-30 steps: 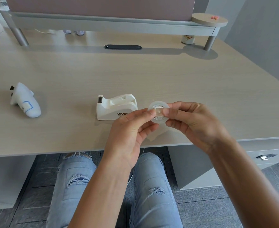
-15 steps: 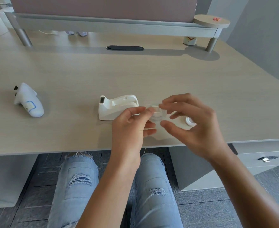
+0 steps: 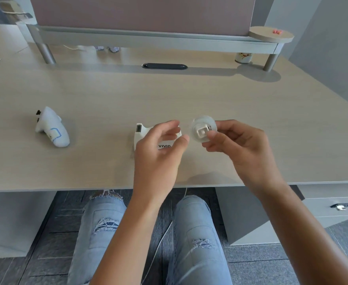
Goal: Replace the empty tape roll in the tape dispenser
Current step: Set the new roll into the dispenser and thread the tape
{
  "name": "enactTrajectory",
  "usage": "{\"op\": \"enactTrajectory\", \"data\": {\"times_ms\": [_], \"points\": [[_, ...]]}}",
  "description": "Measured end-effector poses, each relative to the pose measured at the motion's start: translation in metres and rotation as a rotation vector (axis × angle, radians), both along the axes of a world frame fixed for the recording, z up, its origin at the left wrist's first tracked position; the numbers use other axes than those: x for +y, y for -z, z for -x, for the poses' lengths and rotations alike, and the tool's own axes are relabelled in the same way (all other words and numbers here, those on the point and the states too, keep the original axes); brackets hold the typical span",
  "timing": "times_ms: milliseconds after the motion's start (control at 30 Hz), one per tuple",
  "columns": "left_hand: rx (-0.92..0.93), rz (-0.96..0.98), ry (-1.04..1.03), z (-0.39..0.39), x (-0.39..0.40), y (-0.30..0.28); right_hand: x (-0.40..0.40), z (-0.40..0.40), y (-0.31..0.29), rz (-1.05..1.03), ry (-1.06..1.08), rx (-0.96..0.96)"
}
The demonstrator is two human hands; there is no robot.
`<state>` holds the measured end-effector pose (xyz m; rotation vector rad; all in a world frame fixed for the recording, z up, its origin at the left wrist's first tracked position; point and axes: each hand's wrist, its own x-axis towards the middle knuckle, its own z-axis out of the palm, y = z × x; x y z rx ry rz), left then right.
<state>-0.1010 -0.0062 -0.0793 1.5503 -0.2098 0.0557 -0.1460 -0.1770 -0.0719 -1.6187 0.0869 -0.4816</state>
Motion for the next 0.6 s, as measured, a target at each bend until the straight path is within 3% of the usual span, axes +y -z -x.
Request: {"op": "enactTrajectory", "data": {"times_ms": [233, 367, 600], "points": [[0.002, 0.123, 0.107, -0.009, 0.013, -0.005, 0.012, -0.009, 0.000, 0.012, -0.118, 0.050], [-0.039, 0.059, 0.114, -0.015, 0.022, -0.004, 0.017, -0.018, 0.001, 0.115, -0.174, 0.030], [-0.243, -0.129, -0.142, -0.034, 0.038, 0.005, 0.015, -0.053, 0.001, 0.193, -0.175, -0.003]]}}
